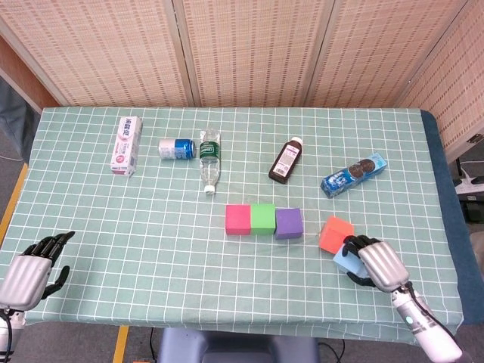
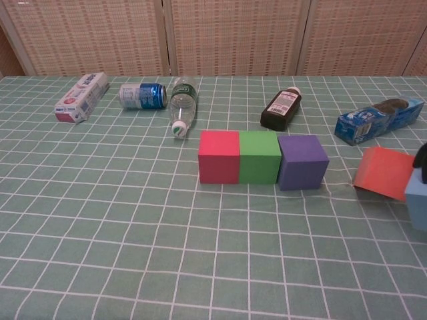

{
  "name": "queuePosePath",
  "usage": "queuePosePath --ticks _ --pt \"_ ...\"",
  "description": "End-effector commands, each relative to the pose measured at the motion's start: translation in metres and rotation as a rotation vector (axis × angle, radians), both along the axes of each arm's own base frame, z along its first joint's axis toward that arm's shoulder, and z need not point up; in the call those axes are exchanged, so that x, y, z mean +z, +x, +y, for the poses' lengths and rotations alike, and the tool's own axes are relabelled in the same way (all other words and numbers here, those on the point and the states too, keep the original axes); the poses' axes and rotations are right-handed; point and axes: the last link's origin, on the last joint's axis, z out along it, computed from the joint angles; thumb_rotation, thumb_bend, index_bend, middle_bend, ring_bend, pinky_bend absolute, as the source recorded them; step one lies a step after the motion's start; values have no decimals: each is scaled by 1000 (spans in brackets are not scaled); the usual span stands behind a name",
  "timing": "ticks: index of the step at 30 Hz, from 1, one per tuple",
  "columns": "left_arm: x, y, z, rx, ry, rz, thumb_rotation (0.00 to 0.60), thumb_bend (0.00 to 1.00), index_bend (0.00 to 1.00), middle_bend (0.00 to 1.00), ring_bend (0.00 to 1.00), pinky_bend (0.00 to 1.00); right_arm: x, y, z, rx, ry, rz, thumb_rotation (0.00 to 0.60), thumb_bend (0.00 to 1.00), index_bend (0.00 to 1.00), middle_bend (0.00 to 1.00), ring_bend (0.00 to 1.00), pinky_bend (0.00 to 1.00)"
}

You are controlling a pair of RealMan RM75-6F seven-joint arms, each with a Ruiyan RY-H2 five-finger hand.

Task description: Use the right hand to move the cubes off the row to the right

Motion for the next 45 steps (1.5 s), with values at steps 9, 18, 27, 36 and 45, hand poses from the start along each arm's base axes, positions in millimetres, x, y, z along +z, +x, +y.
queuePosePath --ticks 9,18,27,36,45 --pt "0 0 0 -3 0 2 600 470 132 202 218 397 8 -2 8 58 -78 -22 600 478 447 451 403 631" --pt "0 0 0 -1 -1 0 600 470 132 201 219 397 28 -2 33 49 -79 -44 600 442 437 443 399 631" --pt "-2 0 0 1 -6 6 600 470 132 201 218 397 42 -18 52 -36 -45 58 600 205 179 200 128 329" --pt "-2 0 0 2 -7 3 600 470 132 202 219 397 42 -16 42 -55 -59 65 600 111 0 0 0 100" --pt "-4 1 1 1 -16 12 600 470 132 201 218 397 25 -7 15 14 -100 -54 600 111 0 0 0 96"
